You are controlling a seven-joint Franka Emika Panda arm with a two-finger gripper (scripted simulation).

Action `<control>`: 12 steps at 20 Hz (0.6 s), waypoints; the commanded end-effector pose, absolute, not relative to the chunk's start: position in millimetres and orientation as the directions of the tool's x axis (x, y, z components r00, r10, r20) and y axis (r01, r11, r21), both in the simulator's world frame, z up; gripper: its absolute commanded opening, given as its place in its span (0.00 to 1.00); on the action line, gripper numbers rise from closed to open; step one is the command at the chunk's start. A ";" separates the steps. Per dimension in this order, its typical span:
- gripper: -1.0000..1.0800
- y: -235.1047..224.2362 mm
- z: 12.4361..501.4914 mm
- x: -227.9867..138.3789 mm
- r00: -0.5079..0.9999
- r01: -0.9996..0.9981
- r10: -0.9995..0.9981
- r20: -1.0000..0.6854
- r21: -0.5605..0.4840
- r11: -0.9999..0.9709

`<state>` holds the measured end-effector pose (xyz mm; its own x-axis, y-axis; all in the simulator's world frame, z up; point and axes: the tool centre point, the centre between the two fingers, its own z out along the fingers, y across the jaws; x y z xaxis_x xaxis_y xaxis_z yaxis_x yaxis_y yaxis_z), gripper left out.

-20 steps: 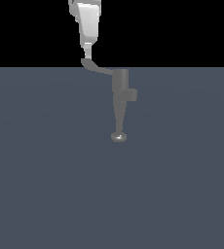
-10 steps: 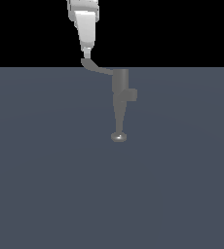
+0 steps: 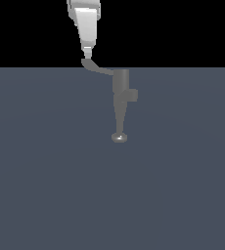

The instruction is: Turn on the faucet by rotating a designated handle.

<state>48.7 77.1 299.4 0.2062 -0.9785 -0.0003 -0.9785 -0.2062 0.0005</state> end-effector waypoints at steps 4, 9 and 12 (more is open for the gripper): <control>0.00 73.6 299.3 34.3 0.206 -0.979 -0.979 0.000 0.000 -0.206; 0.00 70.5 299.3 21.1 0.206 -0.979 -0.979 0.000 0.000 -0.206; 0.00 68.5 299.3 13.0 0.206 -0.979 -0.979 0.000 0.000 -0.206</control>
